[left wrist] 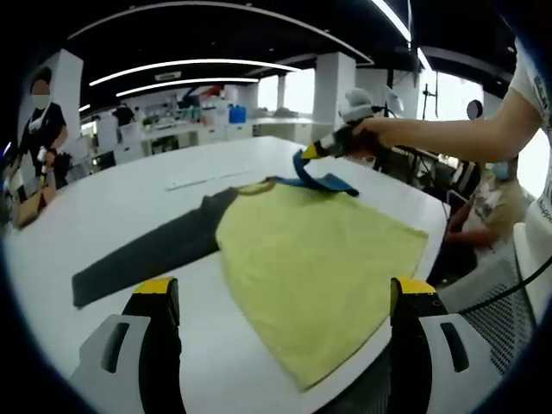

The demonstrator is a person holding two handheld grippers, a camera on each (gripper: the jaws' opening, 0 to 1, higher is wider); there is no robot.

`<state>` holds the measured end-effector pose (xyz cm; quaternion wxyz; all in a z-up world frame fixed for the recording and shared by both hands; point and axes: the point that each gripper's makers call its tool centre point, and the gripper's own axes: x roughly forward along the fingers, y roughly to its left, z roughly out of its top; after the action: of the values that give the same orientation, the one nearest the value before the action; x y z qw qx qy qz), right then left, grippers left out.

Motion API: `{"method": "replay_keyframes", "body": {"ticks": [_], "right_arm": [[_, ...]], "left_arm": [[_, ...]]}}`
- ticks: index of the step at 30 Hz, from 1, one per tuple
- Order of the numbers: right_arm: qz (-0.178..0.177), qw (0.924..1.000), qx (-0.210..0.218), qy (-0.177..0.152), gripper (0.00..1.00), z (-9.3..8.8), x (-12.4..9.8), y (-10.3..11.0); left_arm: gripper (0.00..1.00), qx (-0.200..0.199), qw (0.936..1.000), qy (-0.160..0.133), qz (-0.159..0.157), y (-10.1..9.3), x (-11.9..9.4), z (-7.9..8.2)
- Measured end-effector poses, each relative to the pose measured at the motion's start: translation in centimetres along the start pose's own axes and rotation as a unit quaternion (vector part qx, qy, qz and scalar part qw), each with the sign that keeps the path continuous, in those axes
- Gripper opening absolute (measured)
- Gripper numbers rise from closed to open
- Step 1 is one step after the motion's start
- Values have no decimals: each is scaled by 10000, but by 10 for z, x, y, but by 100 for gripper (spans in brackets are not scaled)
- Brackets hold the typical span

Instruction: Fold the garment on the visible template until the final outline fits inside the template.

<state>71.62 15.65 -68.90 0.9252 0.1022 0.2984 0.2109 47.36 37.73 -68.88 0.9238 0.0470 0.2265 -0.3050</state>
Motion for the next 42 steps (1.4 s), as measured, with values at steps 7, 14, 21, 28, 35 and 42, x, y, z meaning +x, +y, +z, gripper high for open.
{"method": "replay_keyframes", "body": {"ticks": [7,14,21,28,35,42], "right_arm": [[176,9997,-133,106,0,-1,14,21],[331,9993,-159,110,0,3,22,39],[489,9984,-251,123,0,8,29,57],[639,9972,-333,176,0,8,33,75],[779,9958,-428,215,0,8,40,93],[958,9933,-560,316,0,-1,47,114]], "left_arm": [[99,4,10000,51,-13,-4,1,-2],[99,-44,10000,51,18,-2,0,-4],[99,-68,9999,56,65,1,-3,-5],[99,-76,9999,48,79,2,-4,-6],[99,-71,9999,56,87,2,-4,-6],[99,-85,9998,63,156,4,-7,-7]]}}
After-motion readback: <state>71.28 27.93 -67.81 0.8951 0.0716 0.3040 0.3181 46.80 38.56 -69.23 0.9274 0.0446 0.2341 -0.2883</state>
